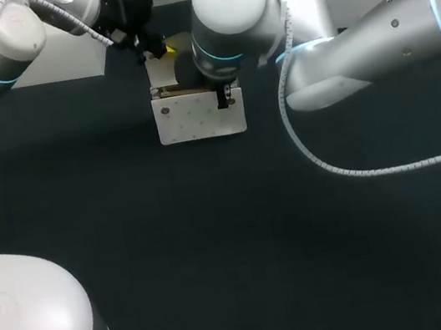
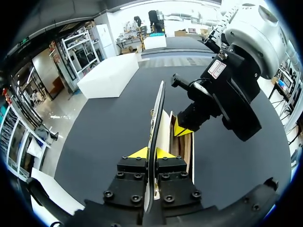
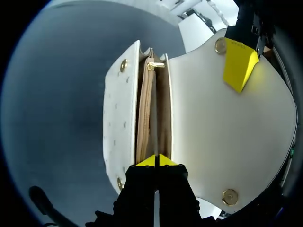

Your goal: Pick up the bag, open it, inspect its contents, close it, and place it on the opposite side

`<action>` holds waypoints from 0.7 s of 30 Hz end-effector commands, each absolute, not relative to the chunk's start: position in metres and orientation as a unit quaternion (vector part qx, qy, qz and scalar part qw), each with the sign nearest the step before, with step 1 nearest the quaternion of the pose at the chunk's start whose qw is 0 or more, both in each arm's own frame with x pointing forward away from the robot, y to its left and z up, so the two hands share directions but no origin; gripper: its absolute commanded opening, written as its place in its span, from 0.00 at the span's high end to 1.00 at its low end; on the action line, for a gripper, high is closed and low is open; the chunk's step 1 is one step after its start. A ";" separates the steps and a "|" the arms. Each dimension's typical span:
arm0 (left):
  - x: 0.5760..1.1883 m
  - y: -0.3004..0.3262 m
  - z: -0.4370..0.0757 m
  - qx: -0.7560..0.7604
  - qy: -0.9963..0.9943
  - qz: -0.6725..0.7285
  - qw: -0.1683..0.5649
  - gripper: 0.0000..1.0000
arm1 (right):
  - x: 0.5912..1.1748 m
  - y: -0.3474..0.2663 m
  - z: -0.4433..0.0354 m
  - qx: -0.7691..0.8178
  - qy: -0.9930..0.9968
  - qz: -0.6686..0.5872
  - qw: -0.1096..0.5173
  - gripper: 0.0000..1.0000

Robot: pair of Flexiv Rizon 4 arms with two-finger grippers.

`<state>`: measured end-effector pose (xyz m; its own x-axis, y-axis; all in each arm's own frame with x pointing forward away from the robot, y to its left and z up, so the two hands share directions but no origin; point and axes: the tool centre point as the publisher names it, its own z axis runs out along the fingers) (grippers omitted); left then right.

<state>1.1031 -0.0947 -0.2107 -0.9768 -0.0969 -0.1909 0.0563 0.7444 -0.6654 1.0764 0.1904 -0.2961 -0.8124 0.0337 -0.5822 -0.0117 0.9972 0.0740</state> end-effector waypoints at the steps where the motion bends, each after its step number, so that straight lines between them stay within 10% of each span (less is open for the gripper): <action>1: 1.104 -0.092 -0.209 -0.012 0.925 -0.365 0.105 1.00 | 1.075 0.192 -0.298 0.005 0.953 0.033 0.302 1.00; 21: 1.100 -0.092 -0.207 0.009 0.917 -0.389 0.083 1.00 | 1.091 0.194 -0.315 0.001 0.965 0.034 0.261 1.00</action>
